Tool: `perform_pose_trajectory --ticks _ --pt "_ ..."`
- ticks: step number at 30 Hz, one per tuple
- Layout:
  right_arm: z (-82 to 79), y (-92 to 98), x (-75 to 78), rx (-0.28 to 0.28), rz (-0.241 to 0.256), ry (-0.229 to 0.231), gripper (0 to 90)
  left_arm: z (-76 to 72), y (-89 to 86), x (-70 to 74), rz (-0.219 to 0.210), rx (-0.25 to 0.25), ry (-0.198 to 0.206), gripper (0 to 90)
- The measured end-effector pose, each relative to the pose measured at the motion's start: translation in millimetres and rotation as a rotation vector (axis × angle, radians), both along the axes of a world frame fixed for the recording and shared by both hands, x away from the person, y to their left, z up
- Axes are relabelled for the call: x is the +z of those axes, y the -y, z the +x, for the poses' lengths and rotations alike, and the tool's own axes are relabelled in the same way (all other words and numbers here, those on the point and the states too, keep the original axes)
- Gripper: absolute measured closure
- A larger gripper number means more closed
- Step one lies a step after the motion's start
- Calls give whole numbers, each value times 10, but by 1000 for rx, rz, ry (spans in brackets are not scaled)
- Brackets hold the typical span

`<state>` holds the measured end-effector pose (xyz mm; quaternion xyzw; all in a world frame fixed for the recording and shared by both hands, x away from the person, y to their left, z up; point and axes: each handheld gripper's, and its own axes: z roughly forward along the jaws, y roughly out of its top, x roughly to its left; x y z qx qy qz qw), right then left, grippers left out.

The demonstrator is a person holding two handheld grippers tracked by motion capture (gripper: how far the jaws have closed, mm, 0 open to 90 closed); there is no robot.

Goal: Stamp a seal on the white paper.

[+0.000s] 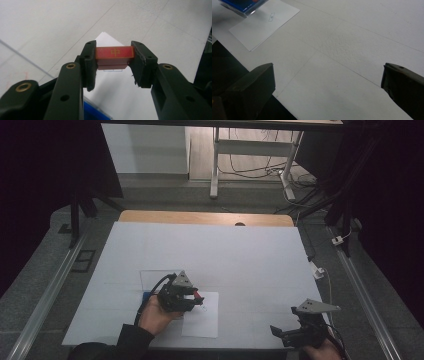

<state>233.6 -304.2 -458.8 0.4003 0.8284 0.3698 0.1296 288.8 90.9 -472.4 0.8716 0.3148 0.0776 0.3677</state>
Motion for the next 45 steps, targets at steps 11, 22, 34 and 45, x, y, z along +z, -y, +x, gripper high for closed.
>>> perform_pose_trajectory --ticks 11,22,34,45 --pt "-2 1 2 -1 3 1 0 -66 -210 112 -4 35 12 583" --pt "-6 8 1 -3 6 4 0 -107 -476 168 -1 73 11 582" --pt "-9 8 2 -4 5 3 0 -184 -789 171 -6 145 7 583" --pt "-9 10 1 -5 4 3 0 -256 -951 155 -2 187 2 582"
